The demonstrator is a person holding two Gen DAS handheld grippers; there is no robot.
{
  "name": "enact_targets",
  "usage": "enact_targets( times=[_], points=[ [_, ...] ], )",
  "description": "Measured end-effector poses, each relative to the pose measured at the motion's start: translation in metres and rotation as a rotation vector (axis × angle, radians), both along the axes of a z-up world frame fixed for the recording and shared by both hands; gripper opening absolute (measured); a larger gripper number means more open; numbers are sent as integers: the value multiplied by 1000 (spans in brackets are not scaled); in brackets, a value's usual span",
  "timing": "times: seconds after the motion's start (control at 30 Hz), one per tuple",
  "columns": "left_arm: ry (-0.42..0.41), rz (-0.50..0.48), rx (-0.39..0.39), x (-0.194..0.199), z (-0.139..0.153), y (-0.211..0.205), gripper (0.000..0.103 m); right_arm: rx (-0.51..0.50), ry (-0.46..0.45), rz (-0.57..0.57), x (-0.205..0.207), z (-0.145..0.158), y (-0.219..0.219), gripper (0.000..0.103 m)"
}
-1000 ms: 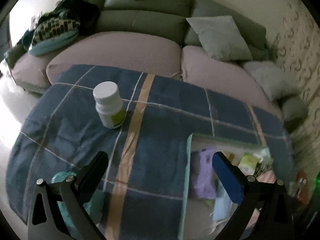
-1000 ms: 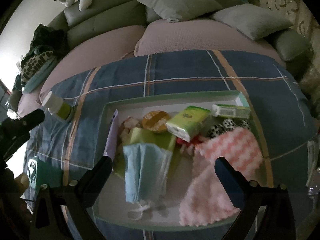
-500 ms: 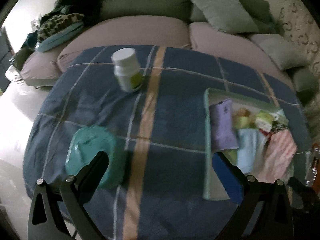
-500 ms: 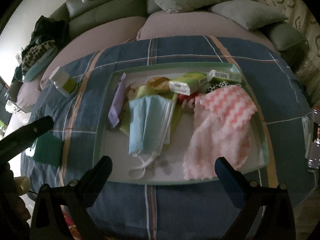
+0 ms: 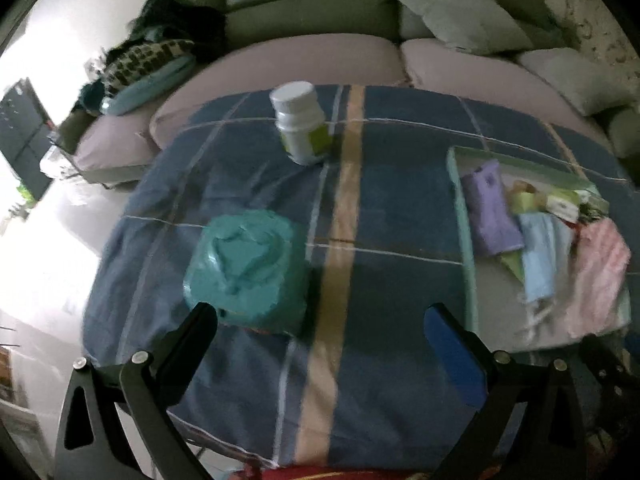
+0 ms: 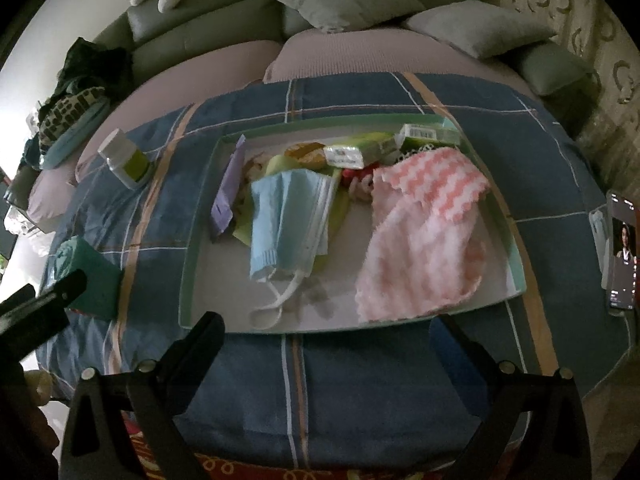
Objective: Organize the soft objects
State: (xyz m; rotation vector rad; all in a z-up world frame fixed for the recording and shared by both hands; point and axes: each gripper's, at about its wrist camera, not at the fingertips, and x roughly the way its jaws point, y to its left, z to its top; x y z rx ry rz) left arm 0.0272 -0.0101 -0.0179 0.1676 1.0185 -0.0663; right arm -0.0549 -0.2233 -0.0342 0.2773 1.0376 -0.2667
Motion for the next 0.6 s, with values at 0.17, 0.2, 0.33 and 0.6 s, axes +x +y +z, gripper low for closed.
enact_targets(
  times=[0.17, 0.2, 0.33, 0.6],
  points=[
    [-1, -13, -12, -6, -4, -3, 103, 1, -13, -9, -3, -2, -1, 103],
    [1, -11, -15, -6, -5, -3, 103, 3, -15, -12, -4, -3, -1, 103],
    [-8, 10, -30, -9, -4, 1, 103, 5, -17, -28, -6, -3, -4, 103],
    [-2, 59, -57, -8, -5, 11, 103, -8, -26, -26, -7, -1, -3, 103]
  ],
)
